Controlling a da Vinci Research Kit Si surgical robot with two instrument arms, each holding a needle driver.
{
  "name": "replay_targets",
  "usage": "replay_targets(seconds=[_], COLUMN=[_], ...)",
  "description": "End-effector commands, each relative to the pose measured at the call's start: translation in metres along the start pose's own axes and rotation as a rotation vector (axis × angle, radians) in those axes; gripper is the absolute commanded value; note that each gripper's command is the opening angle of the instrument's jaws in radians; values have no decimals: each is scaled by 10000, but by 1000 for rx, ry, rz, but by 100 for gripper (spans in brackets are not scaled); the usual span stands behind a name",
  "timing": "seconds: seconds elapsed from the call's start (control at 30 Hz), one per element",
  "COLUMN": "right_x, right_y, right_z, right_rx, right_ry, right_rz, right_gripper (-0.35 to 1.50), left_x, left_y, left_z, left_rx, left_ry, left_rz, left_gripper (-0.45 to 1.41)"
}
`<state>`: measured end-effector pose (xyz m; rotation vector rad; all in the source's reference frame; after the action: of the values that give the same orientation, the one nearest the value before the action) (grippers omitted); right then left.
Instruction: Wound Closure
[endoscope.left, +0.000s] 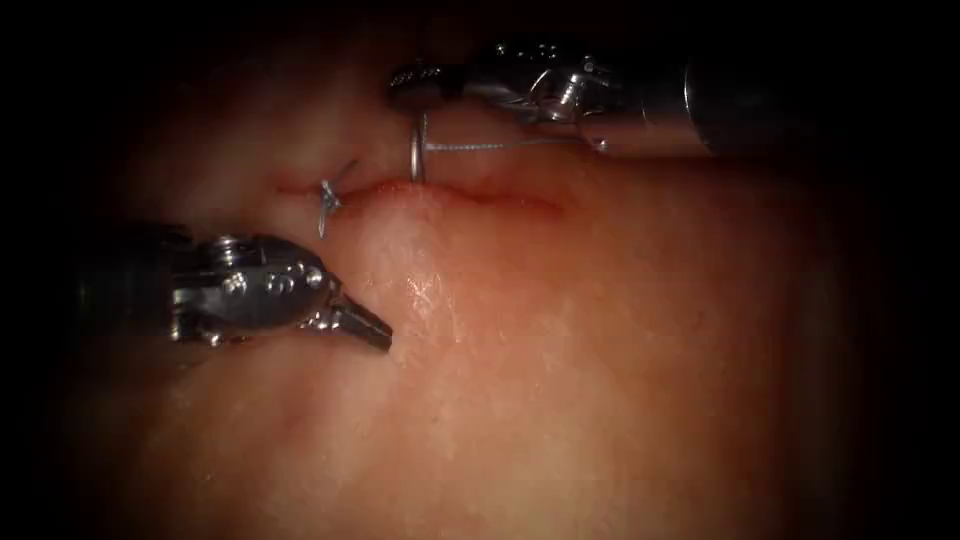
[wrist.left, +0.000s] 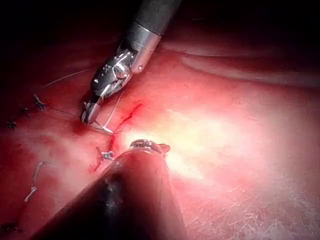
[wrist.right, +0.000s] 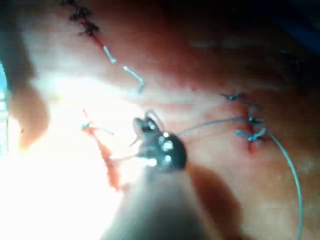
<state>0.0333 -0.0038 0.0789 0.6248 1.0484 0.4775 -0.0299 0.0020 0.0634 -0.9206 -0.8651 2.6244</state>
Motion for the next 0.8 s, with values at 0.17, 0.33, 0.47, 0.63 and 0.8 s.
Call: replay_targets(seconds=[0.17,0.33,0.47,0.63,0.8], right_x=[5,4,4,4,4], right_y=[3,-1,-3,-5,-7], right_z=[7,7,8,8,9], right_rx=[6,25,35,41,49], right_ry=[-1,-2,-6,-10,-14], right_rz=[9,44,67,90,107], right_gripper=[-35,-35,-35,-35,-35], left_x=[-4,-14,-18,-22,-27], left_y=[-17,-23,-29,-33,-38], left_z=[25,44,44,45,50], left_rx=[-4,-29,-33,-33,-36], left_ry=[-1,1,0,4,9], left_rz=[5,-8,-11,-18,-17], left_gripper=[-10,-10,-10,-13,-15])
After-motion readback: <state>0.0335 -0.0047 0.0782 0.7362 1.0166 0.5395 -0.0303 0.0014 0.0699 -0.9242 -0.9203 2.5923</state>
